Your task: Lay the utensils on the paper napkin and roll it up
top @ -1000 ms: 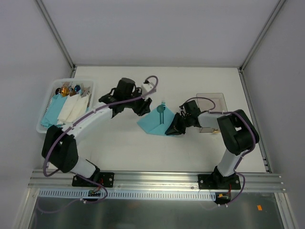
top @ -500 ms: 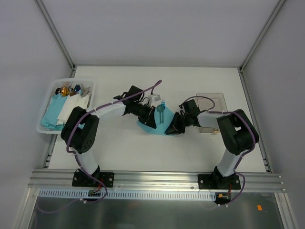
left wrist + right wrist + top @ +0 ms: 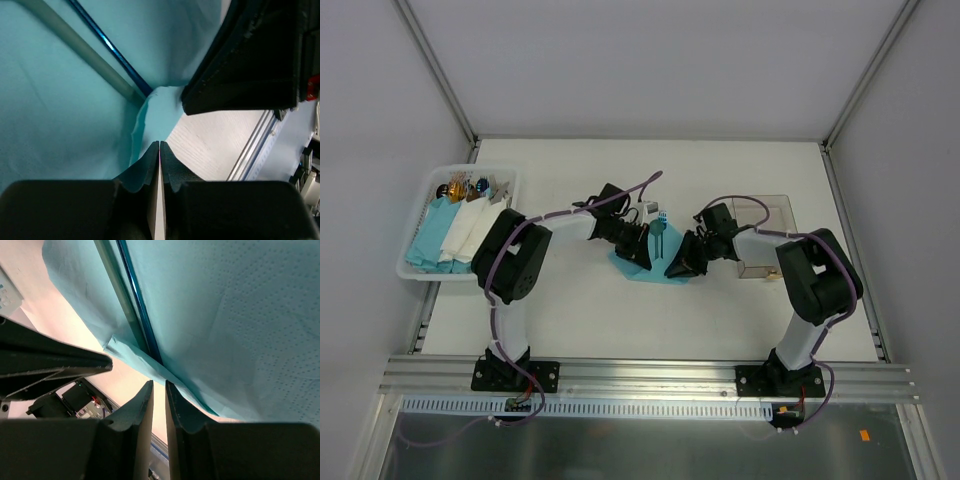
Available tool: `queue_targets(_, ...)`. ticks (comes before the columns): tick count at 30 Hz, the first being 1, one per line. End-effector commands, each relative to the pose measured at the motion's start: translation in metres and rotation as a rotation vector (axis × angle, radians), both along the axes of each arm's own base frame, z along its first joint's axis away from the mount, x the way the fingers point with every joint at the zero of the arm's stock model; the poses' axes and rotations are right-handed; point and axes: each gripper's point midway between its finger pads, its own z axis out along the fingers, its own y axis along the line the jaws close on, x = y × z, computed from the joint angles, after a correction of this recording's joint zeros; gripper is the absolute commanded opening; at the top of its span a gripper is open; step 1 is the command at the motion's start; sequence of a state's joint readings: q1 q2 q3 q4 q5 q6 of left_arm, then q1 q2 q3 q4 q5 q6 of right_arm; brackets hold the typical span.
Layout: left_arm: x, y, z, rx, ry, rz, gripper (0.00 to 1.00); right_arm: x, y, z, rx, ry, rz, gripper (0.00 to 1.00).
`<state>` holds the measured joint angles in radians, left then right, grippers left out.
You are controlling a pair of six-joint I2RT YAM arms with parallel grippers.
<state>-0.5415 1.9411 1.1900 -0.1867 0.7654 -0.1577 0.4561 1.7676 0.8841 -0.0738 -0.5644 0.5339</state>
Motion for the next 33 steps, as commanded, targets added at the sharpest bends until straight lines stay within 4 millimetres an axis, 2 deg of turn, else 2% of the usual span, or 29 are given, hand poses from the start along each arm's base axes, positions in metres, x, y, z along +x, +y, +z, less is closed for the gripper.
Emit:
queue_targets(1,0.016,-0.001,-0.006,0.024,-0.015,0.044,0.04,0.004,0.004,0.005,-0.007,-0.019,0.017,0.19)
queue_targets(8,0.019,0.003,-0.020,0.067,-0.005,0.072,0.03,0.003,0.004,0.005,-0.013,-0.018,0.023,0.19)
queue_targets(12,0.022,0.004,-0.025,0.084,0.003,0.090,0.02,0.007,0.001,0.021,-0.025,-0.072,0.009,0.21)
queue_targets(14,0.023,0.006,-0.028,0.093,0.010,0.099,0.02,0.011,-0.006,0.031,-0.064,-0.120,0.006,0.29)
queue_targets(15,0.022,0.005,-0.029,0.093,0.015,0.099,0.02,0.010,-0.019,0.030,-0.132,-0.125,-0.018,0.31)
queue_targets(16,0.023,0.006,-0.029,0.094,0.016,0.100,0.02,0.013,-0.025,0.043,-0.154,-0.166,-0.035,0.38)
queue_targets(18,0.023,0.007,-0.030,0.096,0.016,0.104,0.02,0.016,-0.045,0.049,-0.230,-0.188,-0.084,0.43)
queue_targets(20,0.023,0.007,-0.031,0.099,0.016,0.104,0.02,0.018,-0.056,0.063,-0.224,-0.193,-0.160,0.48)
queue_targets(21,0.023,0.007,-0.031,0.100,0.018,0.107,0.02,0.013,-0.061,0.060,-0.229,-0.176,-0.185,0.51)
queue_targets(23,0.023,0.008,-0.033,0.102,0.021,0.107,0.02,0.009,-0.064,0.061,-0.227,-0.162,-0.222,0.62)
queue_targets(24,0.022,0.008,-0.033,0.102,0.023,0.106,0.01,0.006,-0.065,0.058,-0.225,-0.141,-0.243,0.64)
queue_targets(29,0.023,0.008,-0.035,0.104,0.037,0.114,0.01,-0.009,-0.073,0.026,-0.268,-0.057,-0.263,0.65)
queue_targets(31,0.023,0.007,-0.034,0.101,0.035,0.114,0.01,-0.012,-0.073,0.011,-0.271,-0.034,-0.265,0.65)
queue_targets(33,0.024,0.008,-0.034,0.102,0.034,0.115,0.01,-0.006,-0.070,0.005,-0.253,-0.052,-0.266,0.65)
